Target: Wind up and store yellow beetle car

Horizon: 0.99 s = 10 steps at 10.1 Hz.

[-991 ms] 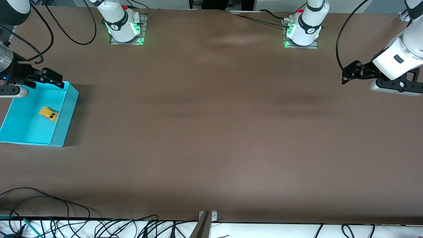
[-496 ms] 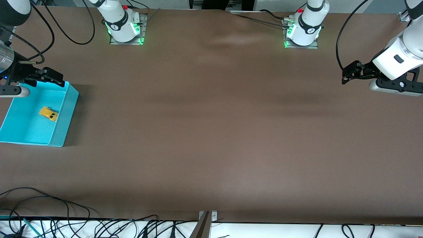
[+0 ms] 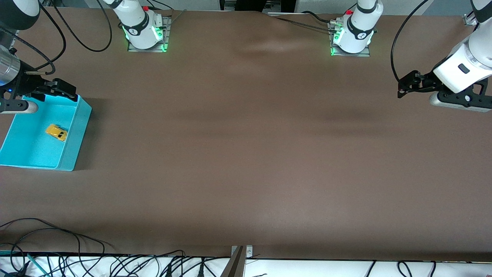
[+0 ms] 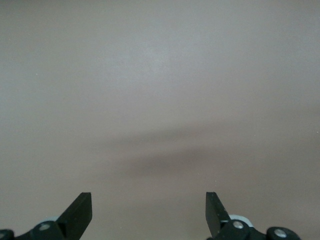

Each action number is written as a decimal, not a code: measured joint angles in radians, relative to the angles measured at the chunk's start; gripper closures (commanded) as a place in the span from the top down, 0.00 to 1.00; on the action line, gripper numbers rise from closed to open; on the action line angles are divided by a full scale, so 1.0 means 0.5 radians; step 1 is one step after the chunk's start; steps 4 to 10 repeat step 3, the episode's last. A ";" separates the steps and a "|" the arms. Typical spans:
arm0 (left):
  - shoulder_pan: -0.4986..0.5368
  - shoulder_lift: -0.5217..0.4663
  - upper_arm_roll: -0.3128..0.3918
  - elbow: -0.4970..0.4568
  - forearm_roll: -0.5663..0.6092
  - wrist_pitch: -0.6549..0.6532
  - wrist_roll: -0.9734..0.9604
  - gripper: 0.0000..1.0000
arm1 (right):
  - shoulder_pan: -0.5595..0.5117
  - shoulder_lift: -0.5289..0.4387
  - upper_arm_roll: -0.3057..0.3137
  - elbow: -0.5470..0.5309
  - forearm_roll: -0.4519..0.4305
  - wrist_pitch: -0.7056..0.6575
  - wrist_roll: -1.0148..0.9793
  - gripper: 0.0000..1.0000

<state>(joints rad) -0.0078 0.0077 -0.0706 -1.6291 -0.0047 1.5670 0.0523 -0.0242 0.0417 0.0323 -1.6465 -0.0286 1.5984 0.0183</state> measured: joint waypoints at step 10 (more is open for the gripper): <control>0.000 0.000 0.000 0.000 0.000 0.000 0.000 1.00 | 0.010 0.006 0.002 0.000 0.000 -0.003 0.125 1.00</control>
